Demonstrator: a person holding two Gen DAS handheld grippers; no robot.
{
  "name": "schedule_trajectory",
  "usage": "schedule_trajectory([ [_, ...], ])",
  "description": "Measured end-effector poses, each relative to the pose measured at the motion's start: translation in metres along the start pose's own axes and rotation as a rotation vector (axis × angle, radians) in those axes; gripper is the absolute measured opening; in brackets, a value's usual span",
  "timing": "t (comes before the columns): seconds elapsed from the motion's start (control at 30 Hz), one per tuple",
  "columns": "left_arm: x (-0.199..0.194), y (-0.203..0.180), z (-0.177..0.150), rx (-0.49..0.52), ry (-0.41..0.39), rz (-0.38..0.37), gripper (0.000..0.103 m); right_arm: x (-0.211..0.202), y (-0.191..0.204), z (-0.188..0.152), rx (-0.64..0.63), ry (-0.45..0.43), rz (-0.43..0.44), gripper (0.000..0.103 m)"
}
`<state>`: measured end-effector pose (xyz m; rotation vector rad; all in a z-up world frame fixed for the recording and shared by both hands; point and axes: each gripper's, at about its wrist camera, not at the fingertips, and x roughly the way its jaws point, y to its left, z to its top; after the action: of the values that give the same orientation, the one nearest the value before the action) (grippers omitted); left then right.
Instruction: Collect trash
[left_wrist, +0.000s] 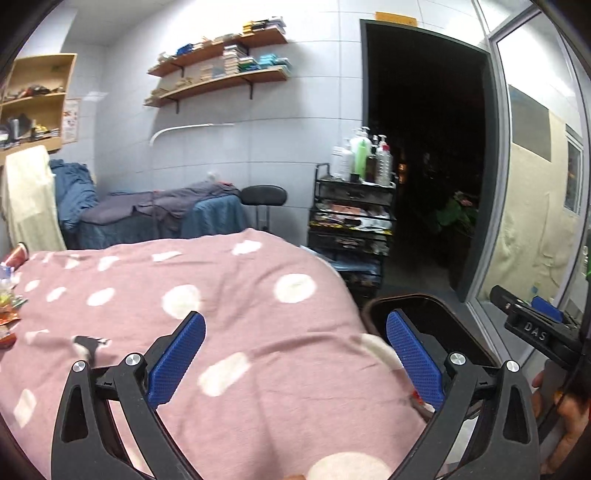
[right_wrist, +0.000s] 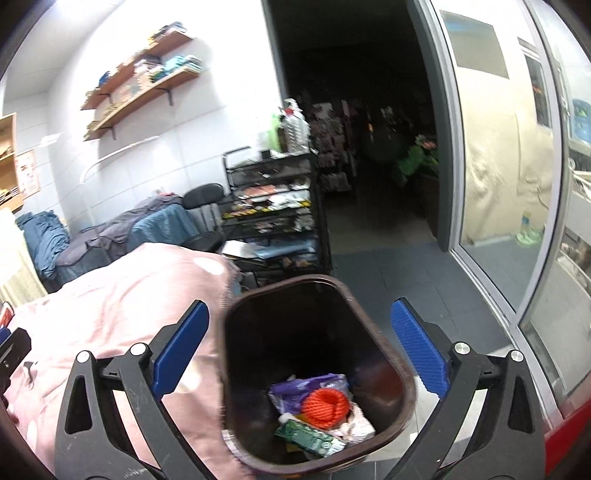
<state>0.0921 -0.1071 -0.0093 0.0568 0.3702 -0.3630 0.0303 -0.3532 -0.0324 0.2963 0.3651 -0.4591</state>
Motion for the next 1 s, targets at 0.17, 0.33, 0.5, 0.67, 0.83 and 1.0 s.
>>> schedule_trajectory([
  [0.17, -0.022, 0.02, -0.007, -0.018, -0.052, 0.077, 0.098, -0.027, 0.031, -0.013, -0.044, -0.063, 0.038, 0.097],
  [0.33, -0.045, 0.029, -0.014, -0.015, -0.102, 0.121, 0.098, -0.054, 0.058, -0.028, -0.092, -0.128, 0.079, 0.097],
  [0.5, -0.06, 0.04, -0.024, -0.04, -0.127, 0.137, 0.098, -0.077, 0.068, -0.04, -0.101, -0.177, 0.151, 0.097],
  [0.67, -0.072, 0.049, -0.029, -0.048, -0.153, 0.177, 0.098, -0.095, 0.079, -0.047, -0.117, -0.221, 0.21, 0.097],
  [0.83, -0.078, 0.053, -0.033, -0.053, -0.167, 0.211, 0.098, -0.105, 0.09, -0.05, -0.134, -0.245, 0.213, 0.097],
  [1.0, -0.08, 0.056, -0.031, -0.07, -0.178, 0.21, 0.098, -0.112, 0.092, -0.049, -0.135, -0.252, 0.216, 0.097],
])
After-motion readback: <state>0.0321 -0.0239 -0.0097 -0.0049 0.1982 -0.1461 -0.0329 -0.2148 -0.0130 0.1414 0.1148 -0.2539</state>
